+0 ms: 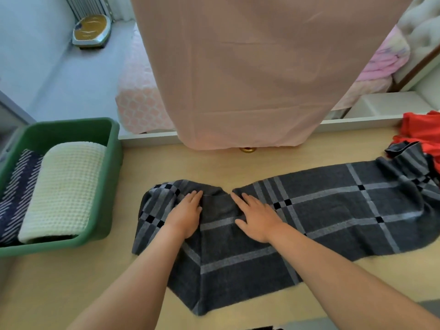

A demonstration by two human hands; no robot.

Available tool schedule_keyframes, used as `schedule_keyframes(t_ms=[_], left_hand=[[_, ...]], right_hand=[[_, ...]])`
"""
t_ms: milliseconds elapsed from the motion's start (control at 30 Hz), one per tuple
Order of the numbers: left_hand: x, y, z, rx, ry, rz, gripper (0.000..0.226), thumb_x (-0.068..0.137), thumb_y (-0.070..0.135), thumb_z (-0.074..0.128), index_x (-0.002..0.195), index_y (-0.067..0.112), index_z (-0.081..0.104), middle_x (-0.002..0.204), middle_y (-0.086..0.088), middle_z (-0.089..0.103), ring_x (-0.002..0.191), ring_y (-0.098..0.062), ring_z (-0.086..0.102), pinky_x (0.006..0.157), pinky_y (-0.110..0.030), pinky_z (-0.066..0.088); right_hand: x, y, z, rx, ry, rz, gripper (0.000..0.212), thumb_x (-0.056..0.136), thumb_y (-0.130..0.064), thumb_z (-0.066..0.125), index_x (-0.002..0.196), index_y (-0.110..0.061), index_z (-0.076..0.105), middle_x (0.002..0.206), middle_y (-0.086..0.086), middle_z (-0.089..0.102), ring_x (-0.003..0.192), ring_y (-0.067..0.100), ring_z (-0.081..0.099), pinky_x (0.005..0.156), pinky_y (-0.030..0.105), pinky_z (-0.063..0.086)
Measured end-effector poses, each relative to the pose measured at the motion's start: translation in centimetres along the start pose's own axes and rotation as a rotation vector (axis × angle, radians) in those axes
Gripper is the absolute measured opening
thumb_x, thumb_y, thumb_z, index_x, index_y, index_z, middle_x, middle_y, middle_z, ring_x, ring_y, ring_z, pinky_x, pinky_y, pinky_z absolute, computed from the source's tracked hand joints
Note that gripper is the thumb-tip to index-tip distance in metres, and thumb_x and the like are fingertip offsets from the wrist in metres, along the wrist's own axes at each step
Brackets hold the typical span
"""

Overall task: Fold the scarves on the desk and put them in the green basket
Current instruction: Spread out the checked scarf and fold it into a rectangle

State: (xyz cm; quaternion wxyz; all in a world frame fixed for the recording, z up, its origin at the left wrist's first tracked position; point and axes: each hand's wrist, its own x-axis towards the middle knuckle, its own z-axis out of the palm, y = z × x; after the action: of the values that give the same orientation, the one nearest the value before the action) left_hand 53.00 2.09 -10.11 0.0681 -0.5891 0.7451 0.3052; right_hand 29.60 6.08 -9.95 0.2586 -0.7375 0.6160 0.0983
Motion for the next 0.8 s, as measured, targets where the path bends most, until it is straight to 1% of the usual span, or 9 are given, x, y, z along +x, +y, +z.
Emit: schedule_keyframes(t_ms=[100,233,300,367,467,533,600,733,800], left_hand=[[-0.4,-2.1,-0.2,0.133,-0.060,-0.207,0.061,0.102,0.054,0.016,0.157,0.031,0.000,0.163,0.000,-0.012,0.151,-0.027,-0.007,0.119,-0.053,0.010],[-0.7,-2.6,-1.0,0.296,-0.027,-0.547,0.074,0.099,0.058,0.025,0.156,0.015,0.005,0.162,-0.018,0.004,0.144,-0.044,0.015,0.114,-0.051,0.025],[-0.6,-1.9,-0.9,0.357,0.138,-0.472,0.069,0.098,0.054,0.036,0.150,0.009,0.025,0.155,-0.019,0.022,0.137,-0.038,0.029,0.109,-0.046,0.034],[-0.2,-1.2,-0.4,0.345,0.320,-0.226,0.055,0.098,0.047,0.041,0.140,0.011,0.041,0.148,-0.013,0.035,0.132,-0.033,0.035,0.105,-0.044,0.037],[0.3,-0.8,0.8,0.289,0.248,0.050,0.066,0.097,0.058,0.036,0.150,0.020,0.032,0.159,-0.006,0.024,0.146,-0.028,0.018,0.116,-0.046,0.024],[0.4,-1.5,1.2,0.255,0.055,-0.028,0.084,0.092,0.071,0.031,0.157,0.026,0.003,0.164,0.001,-0.005,0.151,-0.026,-0.005,0.120,-0.050,0.010],[0.5,-2.9,0.7,0.295,-0.007,-0.186,0.093,0.090,0.073,0.029,0.155,0.021,-0.012,0.161,-0.002,-0.021,0.150,-0.030,-0.010,0.119,-0.054,0.002],[0.0,-3.8,-1.8,0.363,-0.005,-0.489,0.083,0.091,0.044,0.032,0.154,-0.001,0.002,0.162,-0.020,-0.007,0.148,-0.038,0.005,0.119,-0.057,-0.002],[-0.3,-3.1,-1.8,0.306,0.135,-0.455,0.076,0.087,0.029,0.037,0.153,0.001,0.011,0.163,-0.018,0.000,0.148,-0.036,0.007,0.120,-0.053,0.008]], right_hand=[[0.1,1.5,0.2,-0.060,-0.034,0.170,0.071,0.102,-0.053,0.030,0.157,-0.029,-0.008,0.166,0.001,-0.008,0.152,0.024,-0.002,0.120,0.051,0.019],[0.6,2.7,-0.9,-0.067,-0.022,0.323,0.075,0.100,-0.057,0.029,0.158,-0.025,-0.005,0.165,0.009,-0.007,0.152,0.031,0.001,0.120,0.053,0.018],[1.0,2.2,-1.1,-0.077,0.053,0.263,0.072,0.101,-0.055,0.031,0.158,-0.024,-0.002,0.165,0.011,-0.003,0.151,0.031,0.002,0.120,0.055,0.016],[1.3,0.8,-0.8,-0.098,0.104,0.190,0.067,0.101,-0.052,0.030,0.158,-0.026,0.004,0.165,0.009,-0.002,0.152,0.031,0.000,0.118,0.058,0.016],[2.0,-1.2,0.4,-0.010,0.043,0.194,0.068,0.100,-0.056,0.032,0.157,-0.032,0.004,0.165,0.008,-0.007,0.151,0.031,-0.008,0.117,0.064,0.012],[2.7,-1.6,1.0,0.019,-0.001,0.187,0.075,0.097,-0.060,0.034,0.157,-0.034,-0.002,0.164,0.007,-0.017,0.150,0.031,-0.017,0.116,0.065,0.003],[3.3,-1.3,0.8,0.025,-0.015,0.123,0.078,0.096,-0.060,0.037,0.157,-0.035,-0.006,0.163,0.004,-0.023,0.149,0.028,-0.022,0.118,0.060,-0.004],[3.4,-0.6,0.0,0.140,0.071,-0.034,0.070,0.100,-0.046,0.044,0.158,-0.032,0.008,0.165,0.001,-0.013,0.151,0.018,-0.015,0.123,0.042,-0.004],[2.8,-0.8,0.2,0.094,0.194,-0.047,0.060,0.101,-0.037,0.043,0.156,-0.029,0.021,0.166,0.002,-0.002,0.152,0.019,-0.007,0.124,0.045,0.001]])
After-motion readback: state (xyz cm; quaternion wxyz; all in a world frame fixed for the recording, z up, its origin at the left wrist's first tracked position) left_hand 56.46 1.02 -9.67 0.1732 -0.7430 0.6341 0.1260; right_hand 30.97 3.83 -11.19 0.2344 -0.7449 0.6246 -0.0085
